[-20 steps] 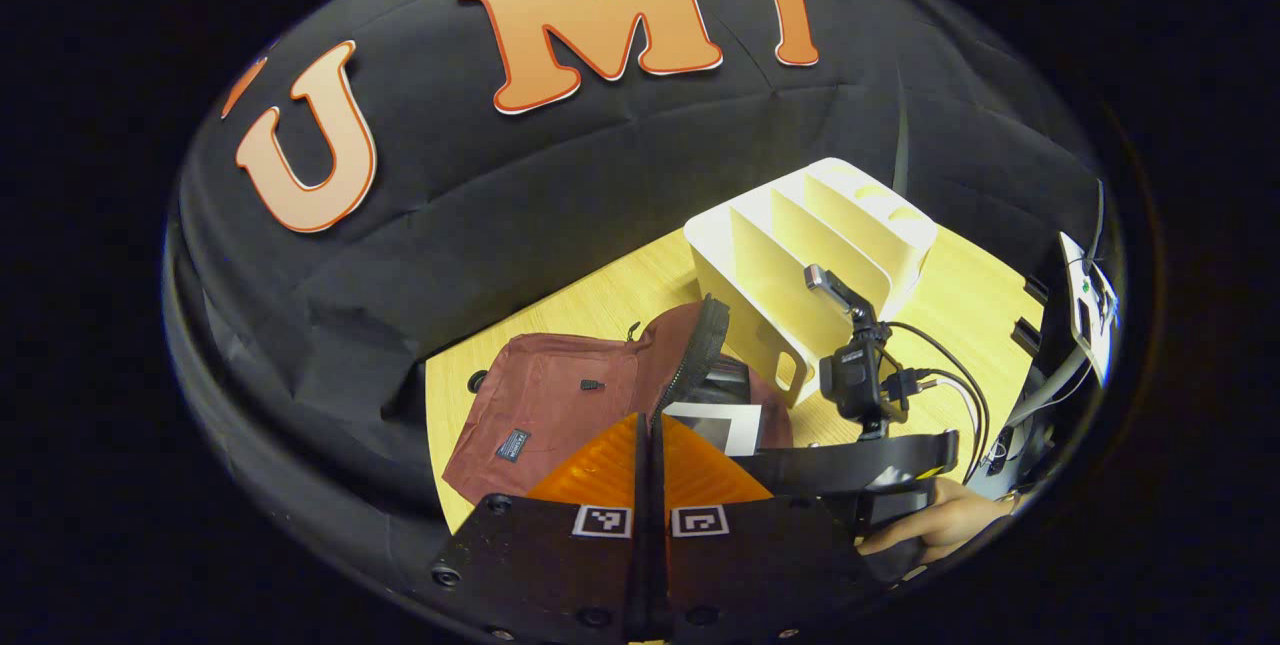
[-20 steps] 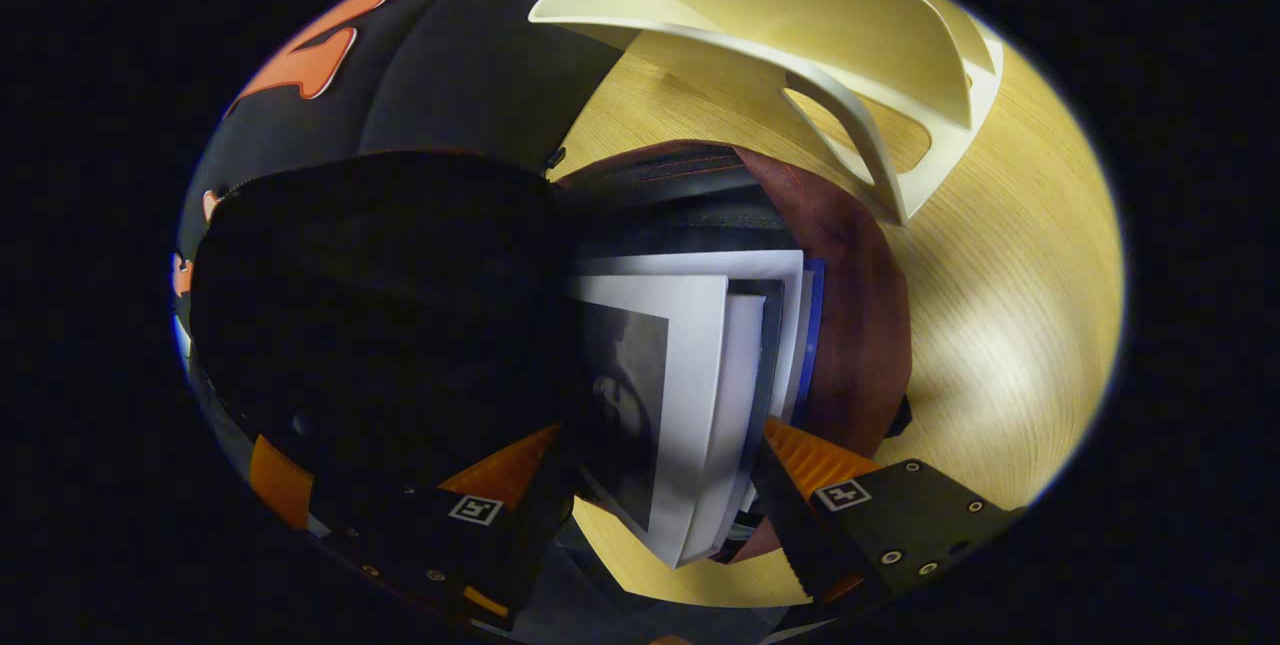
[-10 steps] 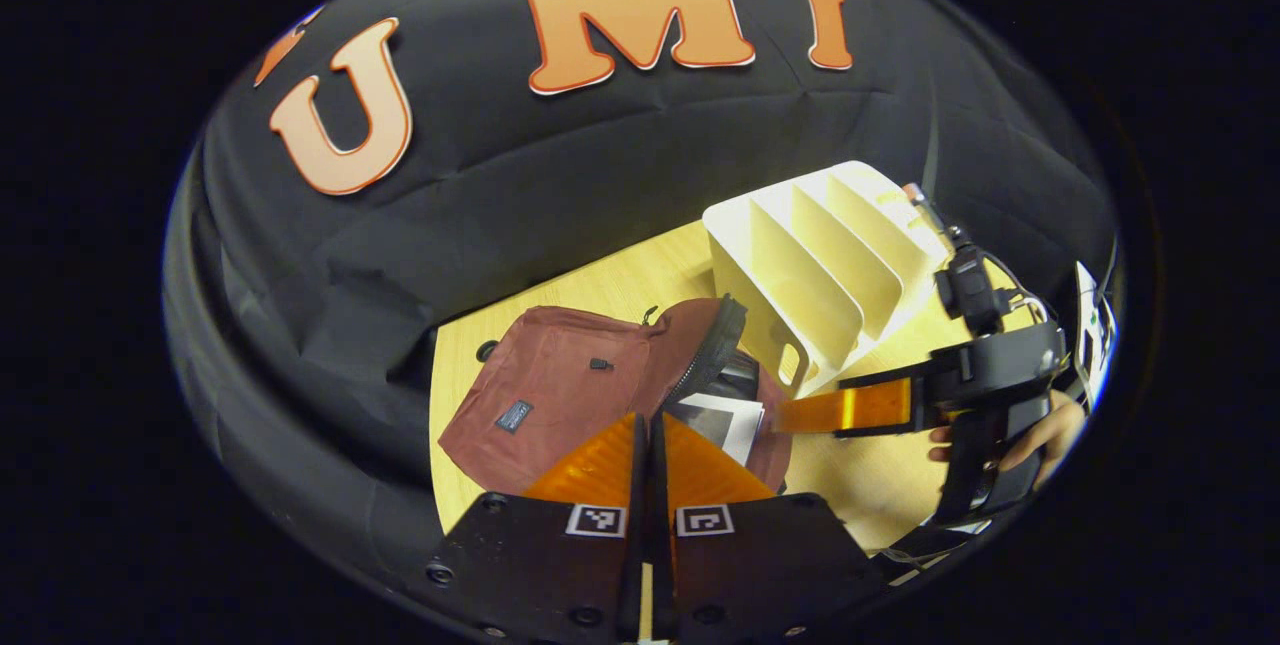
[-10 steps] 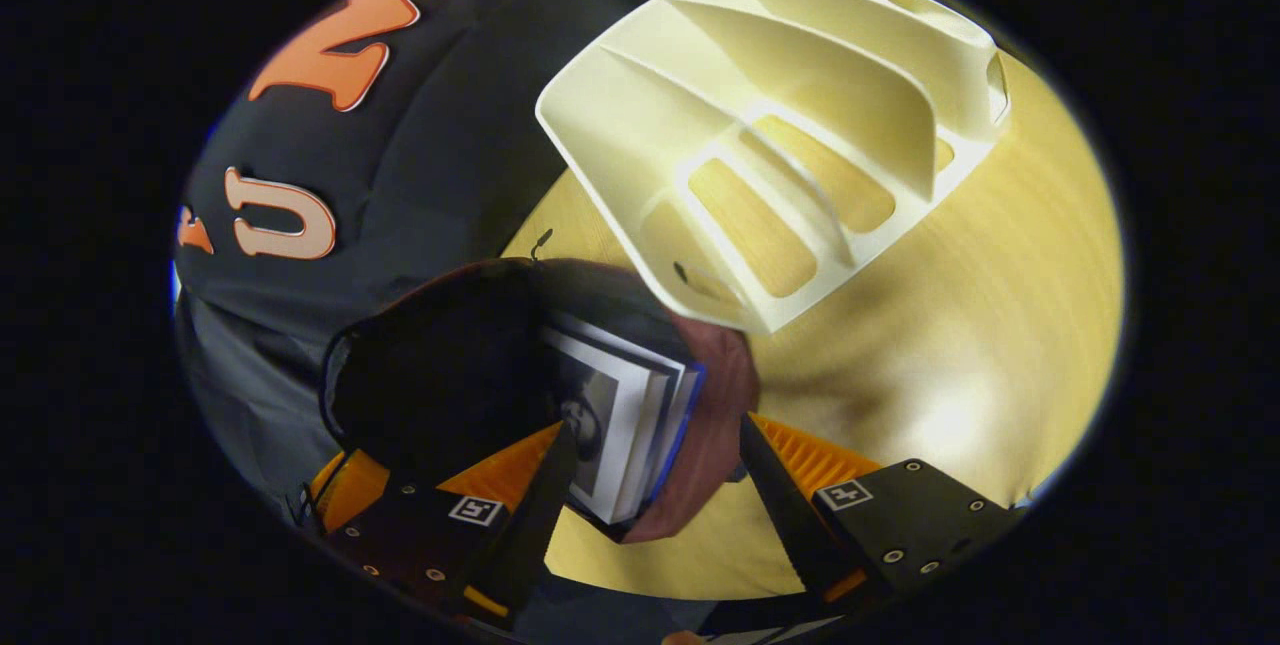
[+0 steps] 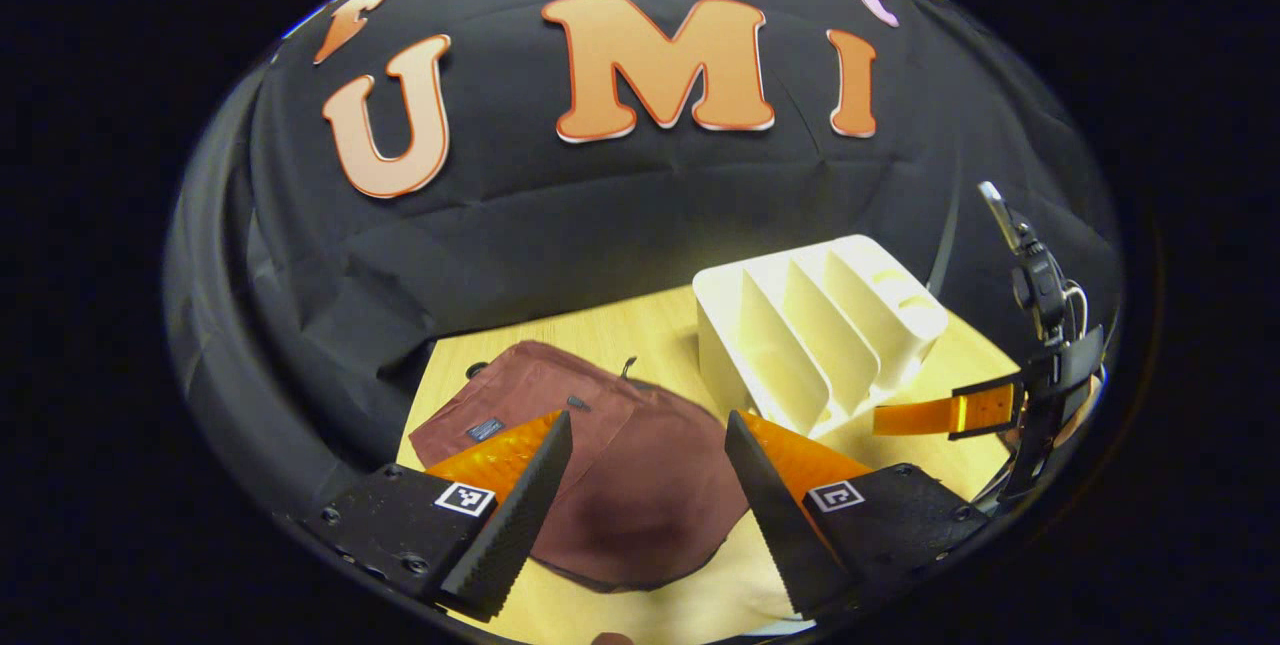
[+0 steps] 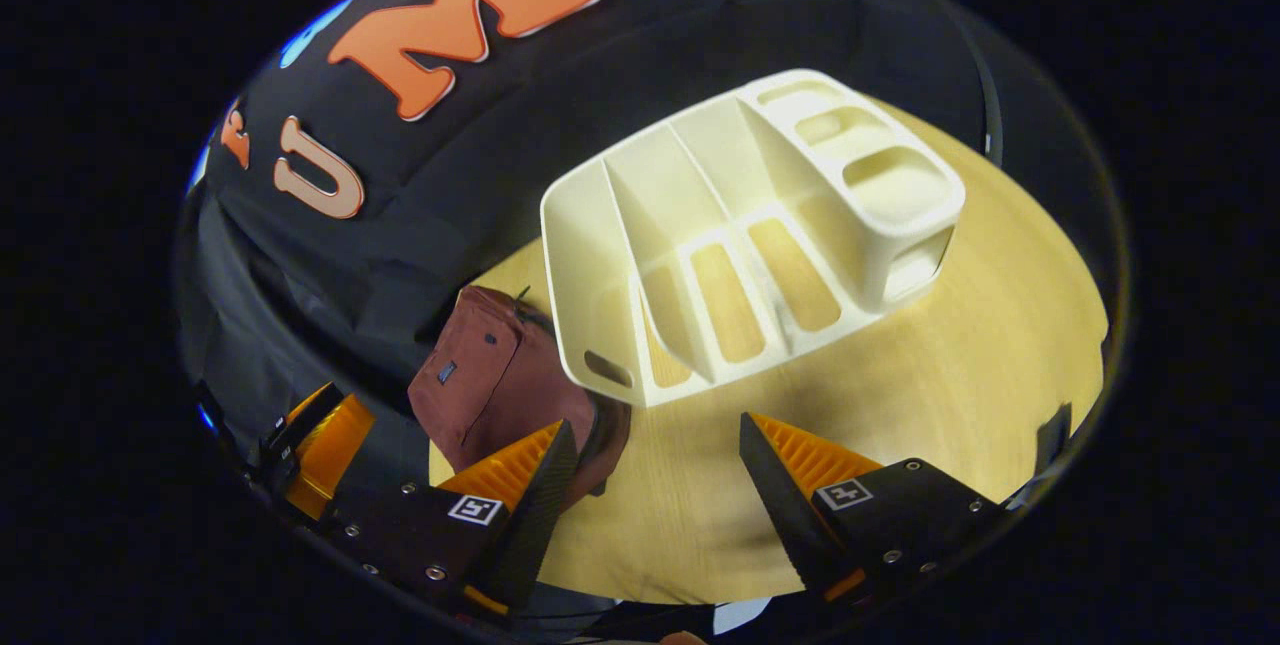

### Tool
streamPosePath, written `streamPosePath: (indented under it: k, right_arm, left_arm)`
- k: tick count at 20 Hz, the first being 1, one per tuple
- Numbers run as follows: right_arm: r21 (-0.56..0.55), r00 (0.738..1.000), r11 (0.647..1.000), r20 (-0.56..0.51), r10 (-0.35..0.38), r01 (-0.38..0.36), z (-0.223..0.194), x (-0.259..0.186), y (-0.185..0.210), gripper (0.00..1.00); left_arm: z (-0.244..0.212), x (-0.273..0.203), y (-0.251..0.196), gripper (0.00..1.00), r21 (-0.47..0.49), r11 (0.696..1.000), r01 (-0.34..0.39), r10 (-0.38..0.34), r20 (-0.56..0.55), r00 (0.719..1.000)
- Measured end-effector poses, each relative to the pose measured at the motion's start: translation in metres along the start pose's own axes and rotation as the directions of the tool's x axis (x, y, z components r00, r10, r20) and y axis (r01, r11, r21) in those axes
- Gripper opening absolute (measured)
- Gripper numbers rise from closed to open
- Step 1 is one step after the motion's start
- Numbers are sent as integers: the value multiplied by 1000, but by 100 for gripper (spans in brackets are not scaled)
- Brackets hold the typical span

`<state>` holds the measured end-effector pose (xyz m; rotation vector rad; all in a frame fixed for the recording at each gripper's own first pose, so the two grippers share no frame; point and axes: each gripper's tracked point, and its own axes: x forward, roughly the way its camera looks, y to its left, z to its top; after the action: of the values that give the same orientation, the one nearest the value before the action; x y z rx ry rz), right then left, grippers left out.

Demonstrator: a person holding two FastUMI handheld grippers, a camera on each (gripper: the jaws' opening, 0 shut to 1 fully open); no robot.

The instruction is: Open the schoolbag, grab two books from the bookshelf and put them into the schoolbag.

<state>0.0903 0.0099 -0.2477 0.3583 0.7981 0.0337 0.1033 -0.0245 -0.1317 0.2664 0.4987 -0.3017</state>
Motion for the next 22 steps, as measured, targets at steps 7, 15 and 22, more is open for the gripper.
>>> streamPosePath:
  k: [7, 15, 22]
  right_arm:
    - [-159, 894, 986, 446, 33, 43, 116, -80, -14, 97]
    - [-145, 791, 986, 611, 28, 76, 139, -131, -48, 96]
    - [-158, 780, 986, 622, 62, 47, 144, -133, -39, 97]
  left_arm:
    - [65, -4, -34, 98, -151, 988, -20, 59, 264, 963]
    - [142, -34, -58, 95, -91, 996, -13, 55, 480, 876]
    - [138, -51, -36, 95, -136, 990, -40, 99, 459, 883]
